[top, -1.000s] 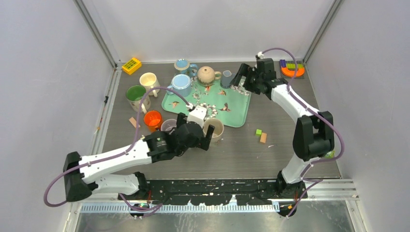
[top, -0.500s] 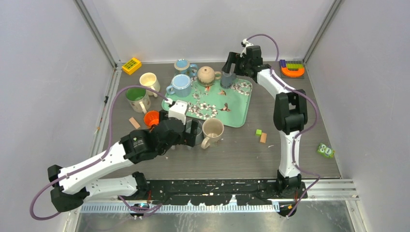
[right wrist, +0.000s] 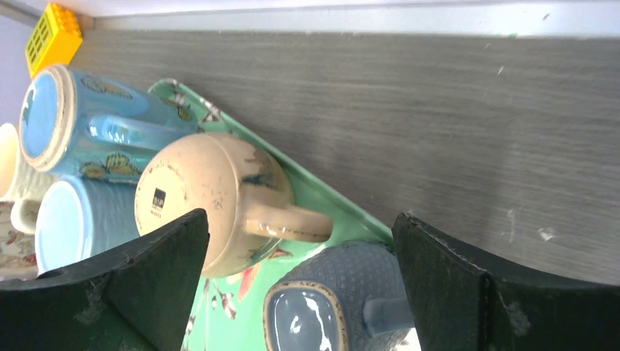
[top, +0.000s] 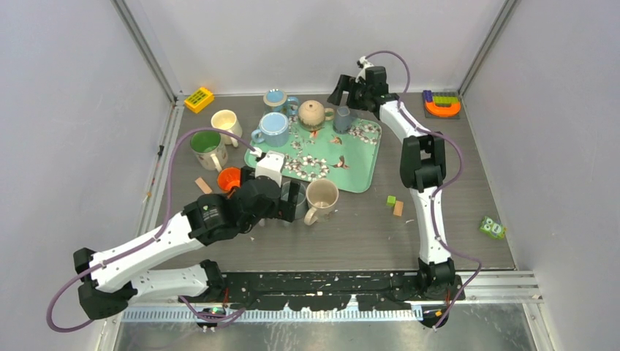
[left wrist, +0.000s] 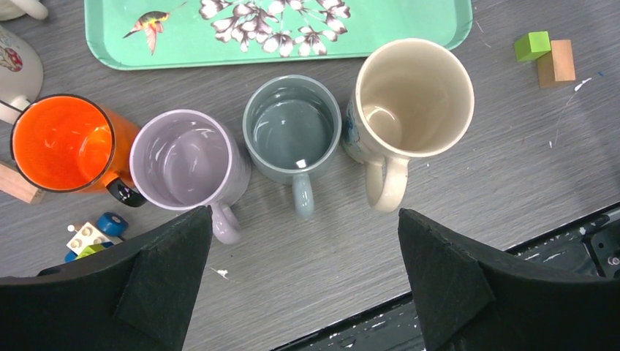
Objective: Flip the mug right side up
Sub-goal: Turn over the cup on the tray.
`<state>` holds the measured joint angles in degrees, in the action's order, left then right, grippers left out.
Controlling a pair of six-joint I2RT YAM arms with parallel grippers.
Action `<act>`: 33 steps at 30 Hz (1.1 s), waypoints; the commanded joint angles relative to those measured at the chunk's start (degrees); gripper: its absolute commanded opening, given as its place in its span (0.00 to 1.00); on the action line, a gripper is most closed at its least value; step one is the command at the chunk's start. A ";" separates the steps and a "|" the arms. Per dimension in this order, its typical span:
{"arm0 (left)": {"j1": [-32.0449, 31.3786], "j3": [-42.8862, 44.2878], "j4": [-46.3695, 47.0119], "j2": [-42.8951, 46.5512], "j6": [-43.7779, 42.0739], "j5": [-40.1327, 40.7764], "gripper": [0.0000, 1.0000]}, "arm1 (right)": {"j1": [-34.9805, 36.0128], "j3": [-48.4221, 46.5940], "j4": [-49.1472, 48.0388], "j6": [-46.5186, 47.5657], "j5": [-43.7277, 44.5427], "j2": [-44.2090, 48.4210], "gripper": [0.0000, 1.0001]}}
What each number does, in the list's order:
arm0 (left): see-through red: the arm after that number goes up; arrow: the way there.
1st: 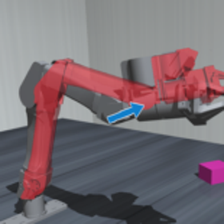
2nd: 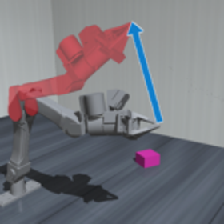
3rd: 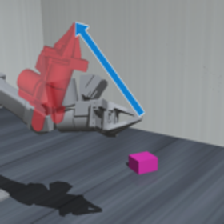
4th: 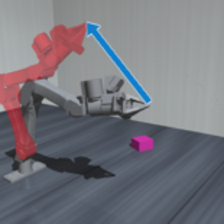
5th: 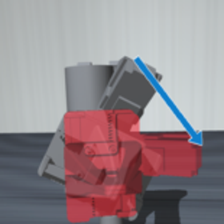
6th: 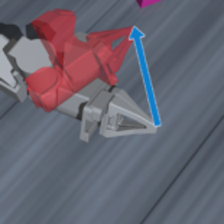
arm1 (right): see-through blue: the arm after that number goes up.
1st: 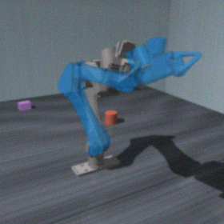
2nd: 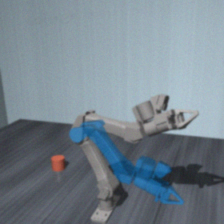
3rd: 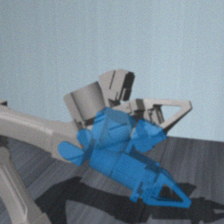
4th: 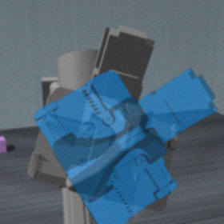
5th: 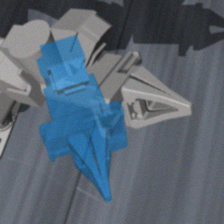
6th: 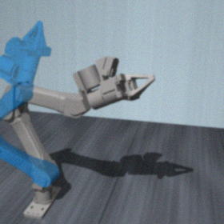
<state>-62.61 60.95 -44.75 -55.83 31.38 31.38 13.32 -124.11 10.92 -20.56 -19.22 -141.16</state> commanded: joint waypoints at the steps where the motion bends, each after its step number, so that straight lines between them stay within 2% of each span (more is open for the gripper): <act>1: 0.21 2.15 0.88 -0.90 1.25 -0.95 1.00 | 0.04 -2.70 1.94 -1.58 -6.29 0.05 1.00; 21: 0.30 0.95 3.55 -1.50 1.70 -3.29 1.00 | 0.73 29.45 -9.43 -9.47 -6.42 20.09 1.00; 27: 0.30 0.76 4.13 -1.38 1.25 -3.25 1.00 | 3.59 33.42 -6.87 -6.22 -2.13 23.46 1.00; 33: 0.30 0.46 4.68 -1.39 1.01 -3.24 1.00 | 8.30 29.15 5.36 1.02 10.50 23.39 1.00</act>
<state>-62.50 60.97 -42.94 -57.54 32.58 28.08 18.52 -91.31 8.60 -25.21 -18.09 -120.88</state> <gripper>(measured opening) 0.996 0.996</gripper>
